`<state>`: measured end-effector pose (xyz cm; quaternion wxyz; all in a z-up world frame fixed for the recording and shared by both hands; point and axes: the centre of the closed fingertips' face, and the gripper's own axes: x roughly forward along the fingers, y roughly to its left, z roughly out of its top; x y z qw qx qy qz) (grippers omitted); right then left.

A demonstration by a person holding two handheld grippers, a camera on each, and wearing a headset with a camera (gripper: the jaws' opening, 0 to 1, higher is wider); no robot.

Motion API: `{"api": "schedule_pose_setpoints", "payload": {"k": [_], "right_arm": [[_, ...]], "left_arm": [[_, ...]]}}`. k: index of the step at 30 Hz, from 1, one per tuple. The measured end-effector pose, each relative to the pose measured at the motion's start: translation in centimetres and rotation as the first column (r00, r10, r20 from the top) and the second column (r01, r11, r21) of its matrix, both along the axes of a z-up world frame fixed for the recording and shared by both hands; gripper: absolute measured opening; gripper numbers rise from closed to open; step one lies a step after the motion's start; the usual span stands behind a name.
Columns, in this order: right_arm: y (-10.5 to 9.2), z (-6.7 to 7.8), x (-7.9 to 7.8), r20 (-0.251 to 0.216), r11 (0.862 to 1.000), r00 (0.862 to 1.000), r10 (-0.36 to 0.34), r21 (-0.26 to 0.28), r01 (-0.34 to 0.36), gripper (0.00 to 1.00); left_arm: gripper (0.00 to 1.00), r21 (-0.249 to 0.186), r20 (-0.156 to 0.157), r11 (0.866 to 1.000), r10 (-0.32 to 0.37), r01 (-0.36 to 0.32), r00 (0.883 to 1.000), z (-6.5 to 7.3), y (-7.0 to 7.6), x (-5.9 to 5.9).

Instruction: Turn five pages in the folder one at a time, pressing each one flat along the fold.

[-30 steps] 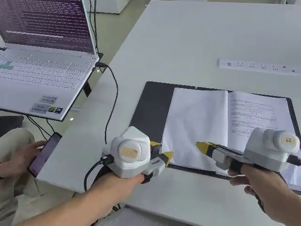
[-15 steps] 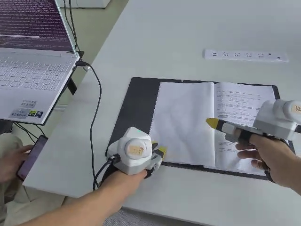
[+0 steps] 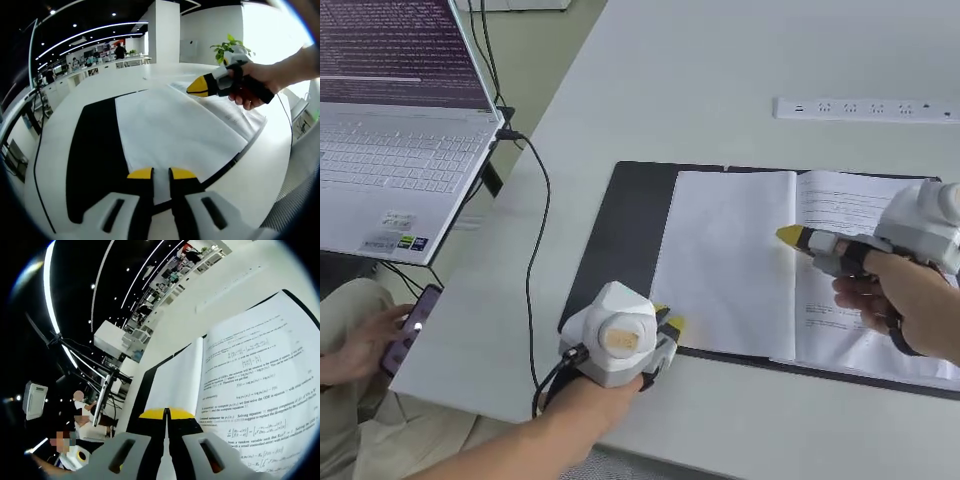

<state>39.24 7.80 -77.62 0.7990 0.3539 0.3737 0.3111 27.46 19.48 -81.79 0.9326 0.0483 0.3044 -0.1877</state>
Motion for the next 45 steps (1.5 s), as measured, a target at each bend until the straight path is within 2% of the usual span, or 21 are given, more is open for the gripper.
{"api": "schedule_pose_setpoints", "payload": {"k": [5,9,11,15,20,27,31,34,39,45], "right_arm": [[-1.1,-1.4,2.5,-0.035,0.999,0.998,-0.046,0.010,0.046,0.00],[-1.4,-2.4,3.5,-0.074,0.998,0.995,-0.065,0.020,0.067,0.00],[-1.2,-2.6,3.8,-0.089,0.997,0.994,-0.064,0.041,0.068,0.00],[-1.0,-2.8,4.7,-0.089,0.996,0.994,-0.069,0.054,0.074,0.00],[-0.9,-3.0,6.6,-0.099,0.989,0.989,-0.110,0.084,0.119,0.00],[-0.7,-3.1,9.8,-0.091,0.987,0.985,-0.147,0.049,0.152,0.00],[-1.2,-3.2,11.5,-0.106,0.974,0.972,-0.209,0.072,0.217,0.00],[-1.5,-3.2,12.4,-0.119,0.957,0.958,-0.261,0.100,0.273,0.00],[-1.6,-3.2,12.9,-0.138,0.944,0.946,-0.292,0.116,0.309,0.00],[-1.6,-3.1,12.5,-0.125,0.952,0.953,-0.276,0.097,0.289,0.00]], "left_arm": [[0.10,0.004,0.005,1.000,-0.008,0.008,1.000,0.1,0.0,0.0],[0.10,0.003,0.008,1.000,-0.007,0.007,1.000,0.0,0.1,0.0],[0.10,-0.001,0.010,1.000,-0.005,0.005,1.000,0.0,0.1,-0.1],[0.10,-0.002,0.015,1.000,-0.007,0.007,1.000,0.1,0.1,-0.1],[0.10,0.000,0.018,1.000,-0.008,0.008,1.000,0.0,0.1,-0.1],[0.09,0.005,0.022,1.000,-0.013,0.013,1.000,-0.1,0.2,0.0],[0.09,0.006,0.022,1.000,-0.013,0.013,1.000,-0.1,0.2,0.0],[0.08,0.006,0.024,1.000,-0.012,0.012,1.000,-0.1,0.2,0.0],[0.07,0.006,0.026,1.000,-0.013,0.012,1.000,-0.2,0.2,0.1],[0.07,0.010,0.038,1.000,-0.015,0.015,0.999,-0.2,0.1,0.1]]}}
